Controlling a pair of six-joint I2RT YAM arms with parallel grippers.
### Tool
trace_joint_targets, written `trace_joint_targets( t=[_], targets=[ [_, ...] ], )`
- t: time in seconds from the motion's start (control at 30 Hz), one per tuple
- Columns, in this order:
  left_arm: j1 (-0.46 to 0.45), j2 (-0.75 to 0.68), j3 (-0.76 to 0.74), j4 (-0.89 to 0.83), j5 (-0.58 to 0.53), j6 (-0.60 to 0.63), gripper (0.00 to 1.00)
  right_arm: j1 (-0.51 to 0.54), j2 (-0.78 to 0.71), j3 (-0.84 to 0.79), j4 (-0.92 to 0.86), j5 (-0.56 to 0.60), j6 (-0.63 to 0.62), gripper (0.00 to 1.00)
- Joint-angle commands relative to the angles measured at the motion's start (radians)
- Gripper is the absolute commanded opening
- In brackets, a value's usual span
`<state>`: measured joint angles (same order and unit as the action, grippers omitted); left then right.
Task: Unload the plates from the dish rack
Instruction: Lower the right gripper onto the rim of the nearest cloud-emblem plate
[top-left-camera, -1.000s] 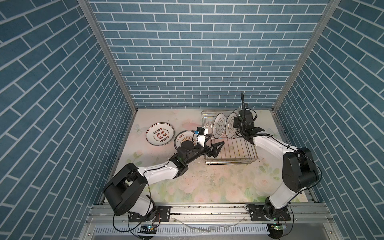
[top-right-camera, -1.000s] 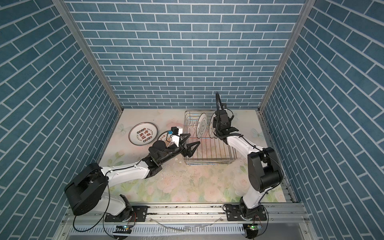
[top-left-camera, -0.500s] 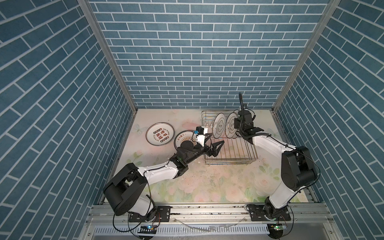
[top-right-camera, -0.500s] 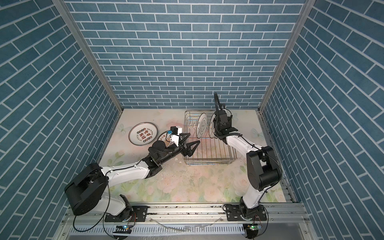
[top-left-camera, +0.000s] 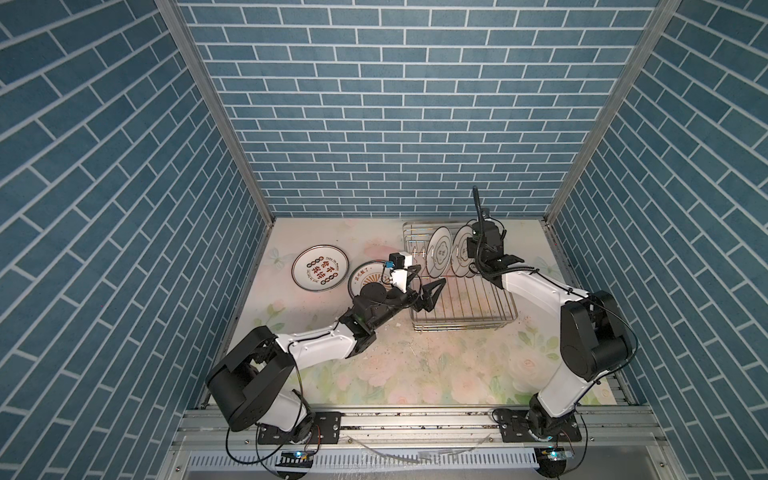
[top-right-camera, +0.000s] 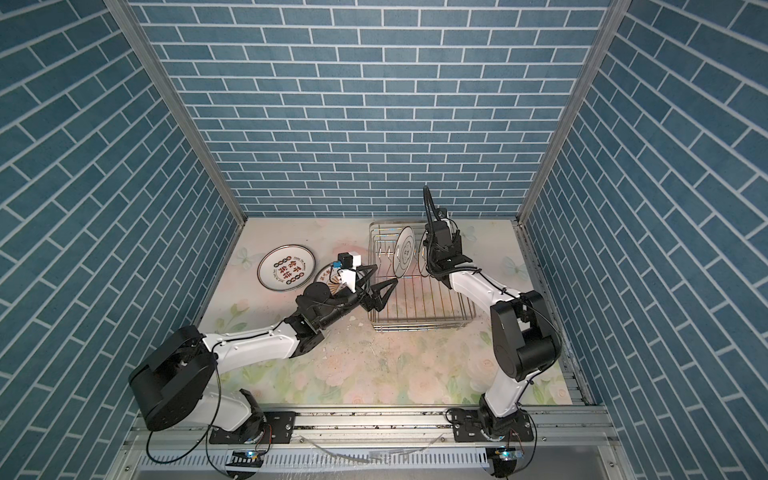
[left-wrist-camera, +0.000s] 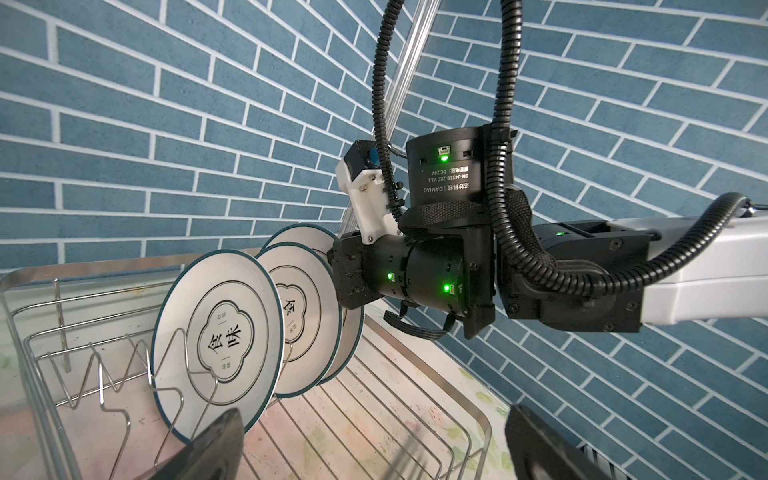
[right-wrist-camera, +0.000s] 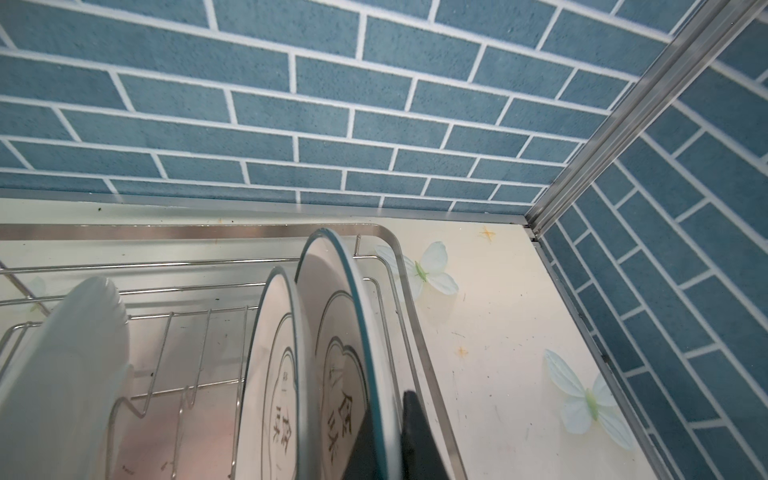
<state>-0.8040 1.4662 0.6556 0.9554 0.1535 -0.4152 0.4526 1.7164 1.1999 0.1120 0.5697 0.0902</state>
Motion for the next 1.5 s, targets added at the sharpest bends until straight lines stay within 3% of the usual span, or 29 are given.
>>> trace_joint_targets(
  t=[0.0, 0.8, 1.27, 1.47],
  targets=[
    [-0.006, -0.018, -0.019, 0.02, -0.031, -0.001, 1.0, 0.022, -0.005, 0.066, 0.081, 0.046, 0.005, 0.07],
    [-0.006, -0.052, -0.053, 0.004, -0.104, 0.009, 1.0, 0.107, -0.004, 0.127, 0.203, 0.272, -0.308, 0.05],
    [-0.005, -0.079, -0.072, 0.003, -0.12, 0.009, 1.0, 0.112, -0.138, 0.077, 0.257, 0.32, -0.377, 0.04],
    [-0.006, -0.098, -0.089, 0.006, -0.144, 0.007, 1.0, 0.128, -0.2, 0.042, 0.345, 0.378, -0.48, 0.03]
  ],
)
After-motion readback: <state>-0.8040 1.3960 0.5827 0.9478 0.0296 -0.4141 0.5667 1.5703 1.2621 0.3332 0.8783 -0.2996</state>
